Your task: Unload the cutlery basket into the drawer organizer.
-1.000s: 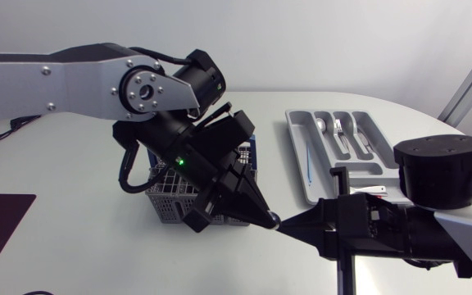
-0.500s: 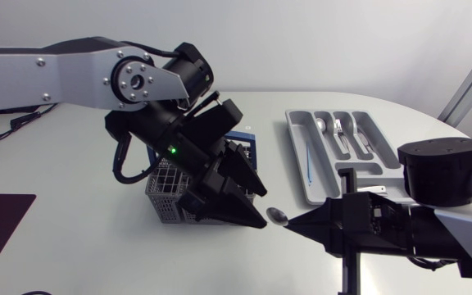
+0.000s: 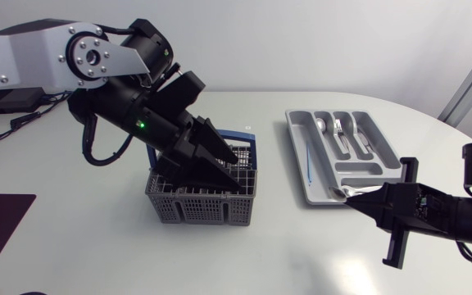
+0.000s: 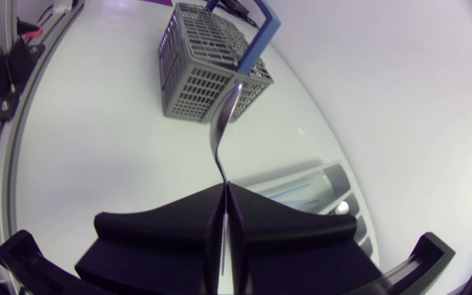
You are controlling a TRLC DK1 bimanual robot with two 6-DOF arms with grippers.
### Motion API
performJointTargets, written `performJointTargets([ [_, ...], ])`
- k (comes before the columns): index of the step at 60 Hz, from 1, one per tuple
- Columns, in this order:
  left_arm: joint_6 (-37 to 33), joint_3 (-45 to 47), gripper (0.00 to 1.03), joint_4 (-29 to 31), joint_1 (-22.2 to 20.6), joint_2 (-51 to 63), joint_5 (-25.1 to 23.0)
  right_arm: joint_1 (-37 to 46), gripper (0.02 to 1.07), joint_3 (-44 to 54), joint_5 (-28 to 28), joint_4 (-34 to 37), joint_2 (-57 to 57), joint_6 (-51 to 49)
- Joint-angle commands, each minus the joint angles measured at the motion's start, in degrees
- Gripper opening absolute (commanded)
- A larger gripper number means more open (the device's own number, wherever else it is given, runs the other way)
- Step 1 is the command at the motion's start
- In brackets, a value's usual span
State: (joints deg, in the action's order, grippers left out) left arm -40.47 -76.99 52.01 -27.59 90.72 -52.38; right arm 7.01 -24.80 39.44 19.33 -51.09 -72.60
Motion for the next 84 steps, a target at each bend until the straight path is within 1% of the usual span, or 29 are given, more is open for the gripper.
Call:
performJointTargets([
  [1,2.1,-1.1,1.00,0.5,1.7,-0.8,0.7,4.1,0.08,1.1,0.8,-2.0,-3.8,-8.0],
  [4,3.4,-1.2,1.00,0.3,3.1,-0.8,1.5,6.0,0.08,1.1,0.8,-3.6,-6.1,-10.5],
  [14,3.4,-0.1,1.00,0.6,6.1,-2.1,2.1,11.4,0.08,1.3,0.5,-10.5,-13.1,-17.6],
  [20,3.4,0.9,1.00,0.6,7.0,-3.5,2.7,12.2,0.08,1.2,-0.1,-13.9,-15.8,-19.3],
  [28,3.5,1.5,1.00,0.6,8.3,-4.9,4.7,12.4,0.08,1.5,-2.5,-19.3,-20.1,-22.7],
  [42,4.7,1.4,1.00,0.6,11.3,-5.8,6.9,14.7,0.08,1.7,-6.7,-31.1,-29.7,-28.3],
  [48,4.8,1.3,1.00,0.6,12.1,-5.8,7.1,15.8,0.08,1.9,-7.6,-34.1,-32.6,-30.7],
  [61,5.4,0.9,1.00,0.6,11.6,-5.7,7.1,16.3,0.08,2.1,-10.0,-44.0,-39.0,-31.7],
  [65,5.8,0.7,1.00,0.6,10.8,-5.8,7.2,16.0,0.08,2.0,-11.7,-47.5,-41.1,-31.7],
  [70,5.9,0.7,1.00,0.6,10.0,-6.0,7.2,15.6,0.08,2.0,-12.5,-51.1,-43.3,-31.5],
  [84,6.5,0.7,1.00,0.6,9.5,-6.3,7.4,13.6,0.10,2.5,-14.4,-55.6,-45.1,-29.1],
])
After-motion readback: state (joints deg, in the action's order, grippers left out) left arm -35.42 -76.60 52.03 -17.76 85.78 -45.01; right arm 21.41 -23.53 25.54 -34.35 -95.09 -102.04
